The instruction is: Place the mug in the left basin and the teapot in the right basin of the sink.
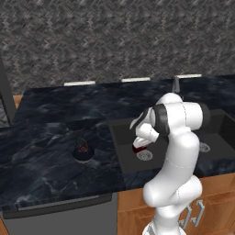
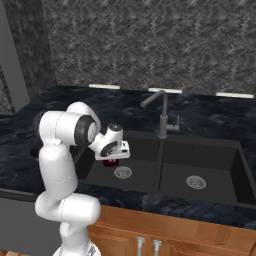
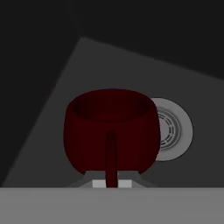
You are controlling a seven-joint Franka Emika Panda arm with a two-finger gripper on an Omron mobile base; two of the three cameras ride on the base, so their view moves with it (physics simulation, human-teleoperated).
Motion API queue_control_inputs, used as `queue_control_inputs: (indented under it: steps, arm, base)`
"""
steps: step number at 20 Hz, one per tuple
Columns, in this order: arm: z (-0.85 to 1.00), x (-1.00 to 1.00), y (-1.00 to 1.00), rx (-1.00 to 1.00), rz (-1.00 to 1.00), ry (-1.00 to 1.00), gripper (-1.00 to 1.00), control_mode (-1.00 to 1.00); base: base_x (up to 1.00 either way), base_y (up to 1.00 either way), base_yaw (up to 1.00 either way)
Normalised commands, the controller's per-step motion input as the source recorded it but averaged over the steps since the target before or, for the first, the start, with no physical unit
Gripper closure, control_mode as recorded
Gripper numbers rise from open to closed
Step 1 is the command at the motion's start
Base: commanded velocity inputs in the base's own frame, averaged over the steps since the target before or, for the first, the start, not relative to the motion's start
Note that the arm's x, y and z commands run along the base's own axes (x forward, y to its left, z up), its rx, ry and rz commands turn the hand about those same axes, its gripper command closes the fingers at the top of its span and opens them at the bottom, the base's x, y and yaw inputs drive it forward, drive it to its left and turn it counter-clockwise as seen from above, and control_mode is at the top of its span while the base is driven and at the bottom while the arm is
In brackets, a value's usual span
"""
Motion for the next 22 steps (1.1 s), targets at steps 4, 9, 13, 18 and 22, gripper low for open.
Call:
queue_control_inputs:
  steps: [4,9,13,18,22]
  arm:
    - [-0.29,0.18,0.0,0.0,0.11,0.0,1.0,-1.0]
    - [-0.28,0.19,0.0,0.0,0.09,0.0,1.0,-1.0]
    - [-0.28,0.23,0.0,0.0,0.07,-0.01,1.0,-1.0]
    - [-0.29,0.2,0.0,0.0,0.05,0.0,1.0,-1.0]
    - [-0.22,0.18,0.0,0.0,0.06,-0.02,1.0,-1.0]
  base:
    - [0.0,0.0,0.0]
    - [0.0,0.0,0.0]
    - [0.0,0.0,0.0]
    - [0.0,0.0,0.0]
    - [0.0,0.0,0.0]
